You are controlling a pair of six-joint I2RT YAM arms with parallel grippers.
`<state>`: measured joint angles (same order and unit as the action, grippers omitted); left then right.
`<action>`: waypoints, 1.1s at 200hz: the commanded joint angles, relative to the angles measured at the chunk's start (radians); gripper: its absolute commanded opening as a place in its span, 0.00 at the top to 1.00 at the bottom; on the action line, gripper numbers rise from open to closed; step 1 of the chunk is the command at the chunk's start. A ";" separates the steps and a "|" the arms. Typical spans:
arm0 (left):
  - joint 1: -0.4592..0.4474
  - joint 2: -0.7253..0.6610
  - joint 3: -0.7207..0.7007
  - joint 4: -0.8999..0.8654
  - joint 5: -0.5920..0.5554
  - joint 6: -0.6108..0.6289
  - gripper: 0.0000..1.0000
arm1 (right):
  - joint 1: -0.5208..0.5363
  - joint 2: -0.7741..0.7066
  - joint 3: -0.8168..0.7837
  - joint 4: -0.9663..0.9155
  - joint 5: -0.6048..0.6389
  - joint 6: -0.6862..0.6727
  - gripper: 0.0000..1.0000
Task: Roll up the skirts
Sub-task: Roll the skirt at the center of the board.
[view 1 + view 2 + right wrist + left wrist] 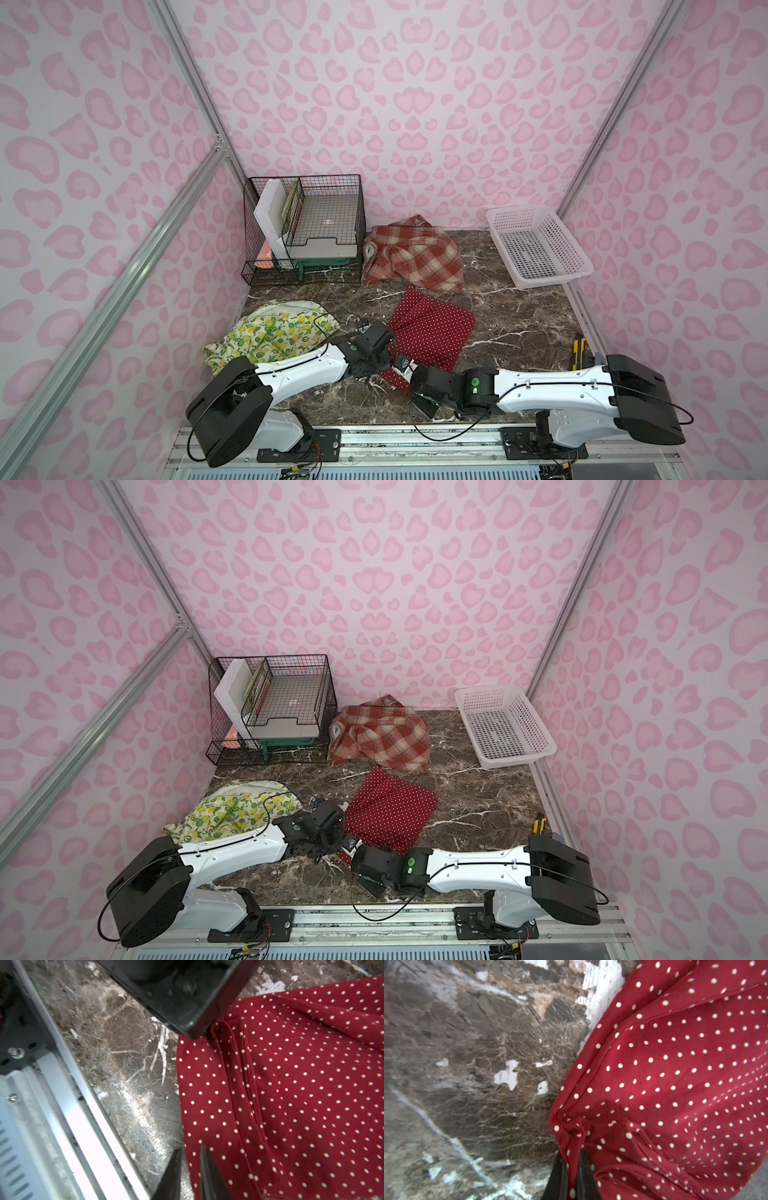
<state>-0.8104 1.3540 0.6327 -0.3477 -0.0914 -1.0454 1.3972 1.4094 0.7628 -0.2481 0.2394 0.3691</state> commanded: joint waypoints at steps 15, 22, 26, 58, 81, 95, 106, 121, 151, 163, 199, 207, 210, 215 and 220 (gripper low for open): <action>0.011 -0.016 -0.010 -0.014 -0.002 0.005 1.00 | 0.024 0.063 -0.017 0.099 0.034 -0.078 0.54; 0.013 -0.018 -0.012 -0.013 0.001 0.008 1.00 | 0.025 0.084 -0.015 0.101 0.041 -0.085 0.52; 0.015 -0.018 -0.012 -0.014 0.003 0.011 1.00 | 0.025 0.097 -0.013 0.100 0.043 -0.090 0.50; 0.033 -0.021 -0.022 -0.001 0.029 0.019 1.00 | 0.025 0.181 -0.003 0.075 0.102 -0.077 0.42; 0.042 -0.022 -0.029 0.009 0.044 0.025 1.00 | 0.027 0.225 0.016 0.019 0.190 -0.031 0.42; 0.049 -0.017 -0.030 0.023 0.060 0.032 1.00 | 0.028 0.236 0.017 -0.005 0.199 -0.007 0.42; 0.056 -0.012 -0.030 0.035 0.072 0.037 1.00 | 0.029 0.249 0.019 -0.027 0.202 0.014 0.44; 0.063 0.000 -0.022 0.041 0.088 0.049 1.00 | 0.033 0.279 0.035 -0.072 0.199 0.034 0.51; 0.079 0.014 -0.011 0.058 0.117 0.064 1.00 | 0.034 0.321 0.064 -0.117 0.141 0.053 0.78; 0.084 0.013 -0.010 0.057 0.123 0.067 1.00 | 0.033 0.331 0.068 -0.128 0.107 0.039 0.89; 0.114 -0.029 0.020 -0.009 0.109 0.091 0.56 | -0.046 0.235 0.030 -0.076 -0.155 0.017 1.00; 0.121 -0.060 0.020 -0.035 0.087 0.090 0.42 | -0.084 0.196 0.020 -0.045 -0.262 0.026 1.00; 0.123 -0.074 0.020 -0.043 0.078 0.088 0.38 | -0.101 0.182 0.018 -0.033 -0.302 0.031 1.00; 0.126 -0.096 0.016 -0.059 0.063 0.087 0.30 | -0.128 0.161 0.018 -0.014 -0.365 0.039 1.00; 0.130 -0.117 0.016 -0.075 0.052 0.089 0.14 | -0.151 0.144 0.016 0.007 -0.433 0.047 1.00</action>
<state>-0.6945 1.3033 0.6437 -0.3386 0.0181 -0.9722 1.3296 1.6207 0.7967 -0.2058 0.2085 0.3889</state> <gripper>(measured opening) 0.515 0.099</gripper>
